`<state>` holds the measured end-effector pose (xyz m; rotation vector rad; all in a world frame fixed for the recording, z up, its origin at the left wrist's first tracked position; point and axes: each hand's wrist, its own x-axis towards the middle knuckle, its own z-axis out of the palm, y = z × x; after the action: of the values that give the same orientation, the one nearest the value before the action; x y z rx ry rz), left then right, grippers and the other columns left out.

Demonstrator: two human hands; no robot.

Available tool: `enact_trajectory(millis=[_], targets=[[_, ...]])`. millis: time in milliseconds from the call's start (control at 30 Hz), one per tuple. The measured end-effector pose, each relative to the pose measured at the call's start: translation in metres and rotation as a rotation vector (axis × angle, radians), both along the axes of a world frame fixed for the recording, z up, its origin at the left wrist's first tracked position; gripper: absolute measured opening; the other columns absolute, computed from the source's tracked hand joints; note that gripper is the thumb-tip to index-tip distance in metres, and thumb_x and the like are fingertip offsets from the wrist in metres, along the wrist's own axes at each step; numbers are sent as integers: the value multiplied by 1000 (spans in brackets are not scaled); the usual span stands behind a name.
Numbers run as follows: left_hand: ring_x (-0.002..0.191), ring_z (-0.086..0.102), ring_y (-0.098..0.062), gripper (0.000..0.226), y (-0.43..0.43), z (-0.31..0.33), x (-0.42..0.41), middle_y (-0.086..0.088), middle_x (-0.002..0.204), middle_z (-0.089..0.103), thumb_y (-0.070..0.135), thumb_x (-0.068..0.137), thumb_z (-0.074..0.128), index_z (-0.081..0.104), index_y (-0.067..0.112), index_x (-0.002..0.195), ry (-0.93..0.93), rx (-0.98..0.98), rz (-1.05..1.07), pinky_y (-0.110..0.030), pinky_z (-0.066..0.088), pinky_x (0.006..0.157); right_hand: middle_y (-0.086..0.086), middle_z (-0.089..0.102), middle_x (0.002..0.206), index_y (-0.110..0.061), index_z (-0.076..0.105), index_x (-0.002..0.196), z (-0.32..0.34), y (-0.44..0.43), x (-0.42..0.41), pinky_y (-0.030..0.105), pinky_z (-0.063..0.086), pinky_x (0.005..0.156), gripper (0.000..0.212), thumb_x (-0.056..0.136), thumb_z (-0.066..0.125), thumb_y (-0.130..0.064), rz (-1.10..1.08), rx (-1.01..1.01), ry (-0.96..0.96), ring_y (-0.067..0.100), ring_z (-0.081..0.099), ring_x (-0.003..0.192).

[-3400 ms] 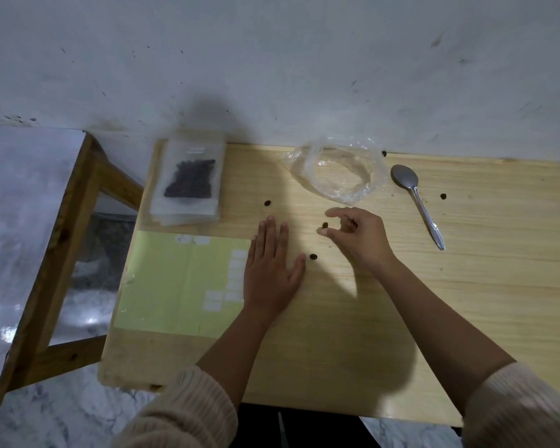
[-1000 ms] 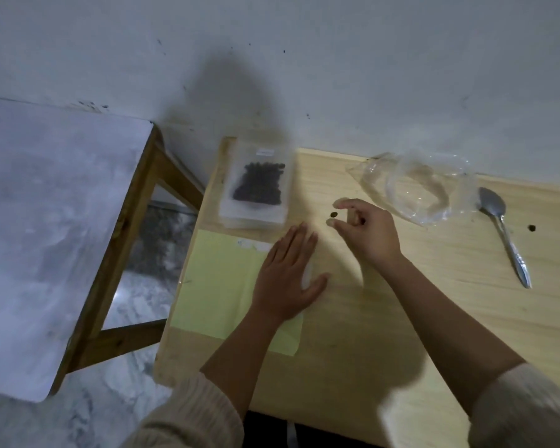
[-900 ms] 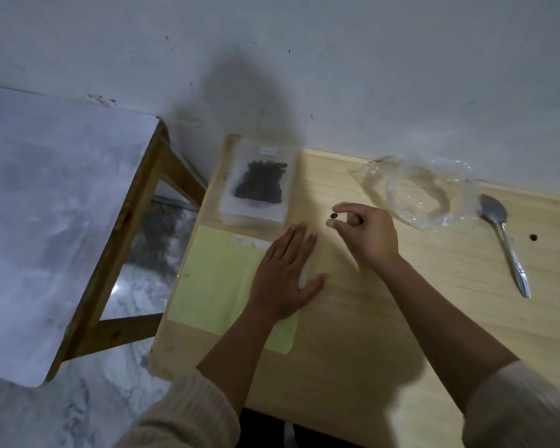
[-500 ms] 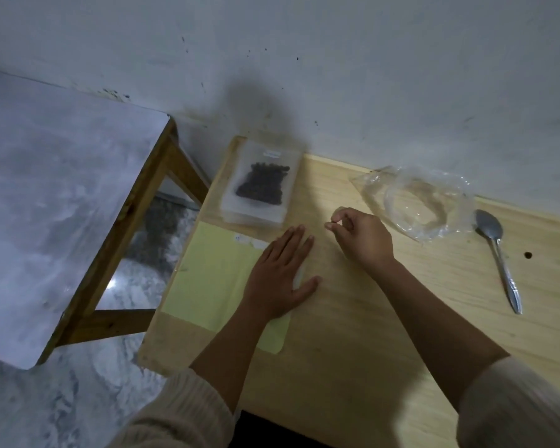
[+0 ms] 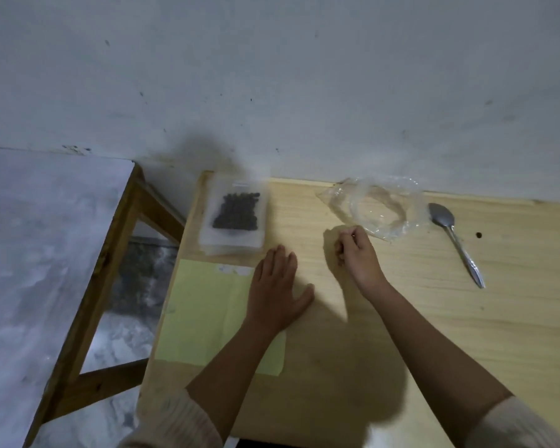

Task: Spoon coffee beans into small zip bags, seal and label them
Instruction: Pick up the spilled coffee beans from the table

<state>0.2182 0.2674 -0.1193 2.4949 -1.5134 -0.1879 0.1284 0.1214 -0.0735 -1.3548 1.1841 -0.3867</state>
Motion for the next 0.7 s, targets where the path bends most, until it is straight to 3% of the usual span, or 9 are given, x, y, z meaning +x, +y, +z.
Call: enact_trajectory(millis=[100, 200, 367, 433, 567, 700], targets=[[111, 51, -34, 59, -17, 6, -10, -19, 117, 59, 48, 70, 49, 60, 3, 106, 11, -26, 79, -38, 46, 92, 2, 47, 66, -13, 43, 77, 14, -3, -22, 22, 35, 52, 18, 93, 39, -5, -164, 235, -150, 11, 40, 57], [113, 47, -32, 49, -36, 4, -25, -17, 113, 58, 36, 70, 54, 60, 0, 103, 19, -105, 14, -37, 36, 98, 5, 48, 66, -9, 46, 76, 24, -16, -51, 18, 33, 44, 18, 91, 41, 0, -287, 395, -339, 9, 41, 51], [117, 47, -35, 41, -81, -1, -71, -21, 116, 58, 26, 73, 58, 61, -2, 103, 115, -219, -156, -40, 37, 104, 1, 44, 61, -11, 46, 71, 36, -63, -111, 15, 31, 39, 21, 92, 43, -6, -430, 422, -432, 6, 39, 44], [120, 46, -36, 44, -99, -2, -92, -22, 120, 57, 27, 75, 55, 61, -2, 108, 143, -207, -160, -41, 36, 105, -1, 39, 58, -16, 42, 65, 36, -85, -137, 18, 28, 42, 29, 93, 49, -11, -449, 299, -331, 7, 34, 44], [129, 41, -36, 57, -129, -1, -130, -21, 133, 50, 35, 78, 48, 55, 0, 122, 160, -76, -10, -47, 32, 107, -1, 41, 57, -9, 47, 64, 26, -126, -178, 20, 32, 52, 32, 90, 59, -25, -316, -109, 113, 12, 36, 53], [135, 27, -36, 67, -139, -7, -150, -22, 141, 43, 46, 85, 40, 39, 1, 135, 75, -3, 82, -48, 17, 111, -2, 52, 64, -9, 52, 68, 21, -156, -197, 8, 35, 51, 27, 93, 51, -19, -216, -232, 212, 16, 45, 63]])
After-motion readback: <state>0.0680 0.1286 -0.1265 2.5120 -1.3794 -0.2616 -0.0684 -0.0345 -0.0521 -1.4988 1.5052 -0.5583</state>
